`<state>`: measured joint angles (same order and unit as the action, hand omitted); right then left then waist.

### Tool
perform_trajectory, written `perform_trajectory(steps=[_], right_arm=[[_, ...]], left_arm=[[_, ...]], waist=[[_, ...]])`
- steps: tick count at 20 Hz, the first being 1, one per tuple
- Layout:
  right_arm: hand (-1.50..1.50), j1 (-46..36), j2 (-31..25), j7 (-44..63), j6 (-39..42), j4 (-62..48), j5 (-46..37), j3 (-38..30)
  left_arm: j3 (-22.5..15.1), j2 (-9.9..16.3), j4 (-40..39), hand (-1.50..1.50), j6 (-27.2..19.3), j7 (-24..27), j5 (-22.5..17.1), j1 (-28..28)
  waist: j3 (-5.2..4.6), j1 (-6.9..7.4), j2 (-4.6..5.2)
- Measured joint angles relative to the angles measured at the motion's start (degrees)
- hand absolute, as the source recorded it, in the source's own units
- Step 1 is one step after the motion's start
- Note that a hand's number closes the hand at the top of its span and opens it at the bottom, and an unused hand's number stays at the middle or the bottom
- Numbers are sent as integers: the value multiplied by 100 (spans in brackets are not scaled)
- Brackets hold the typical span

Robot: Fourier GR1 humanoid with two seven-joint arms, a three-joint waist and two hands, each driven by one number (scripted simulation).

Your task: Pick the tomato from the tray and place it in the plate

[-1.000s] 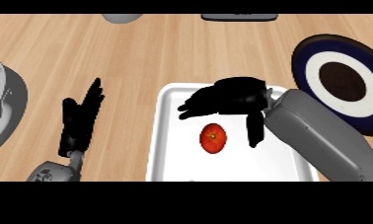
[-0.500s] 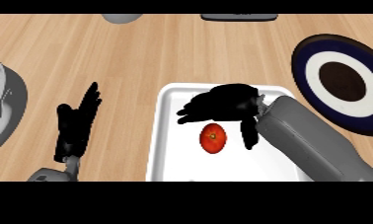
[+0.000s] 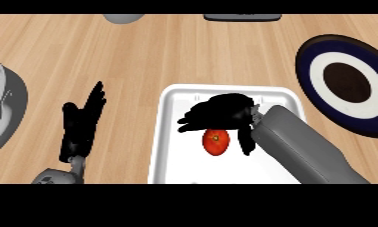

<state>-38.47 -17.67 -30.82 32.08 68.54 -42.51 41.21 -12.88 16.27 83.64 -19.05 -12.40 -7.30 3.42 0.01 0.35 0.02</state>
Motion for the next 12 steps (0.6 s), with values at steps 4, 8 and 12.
perform_trajectory(steps=[4,8,12], right_arm=[[-150,-37,160,-70,0,-231,-220,-128],[150,92,208,-187,-102,-323,-466,-93],[150,58,371,-421,-346,-509,-710,-61]], left_arm=[[71,-36,85,0,116,113,90,-216],[174,-92,26,0,197,132,161,-201],[279,-156,-102,0,280,185,208,-123]], waist=[[0,8,0],[-1,0,0],[-5,-1,-7]])
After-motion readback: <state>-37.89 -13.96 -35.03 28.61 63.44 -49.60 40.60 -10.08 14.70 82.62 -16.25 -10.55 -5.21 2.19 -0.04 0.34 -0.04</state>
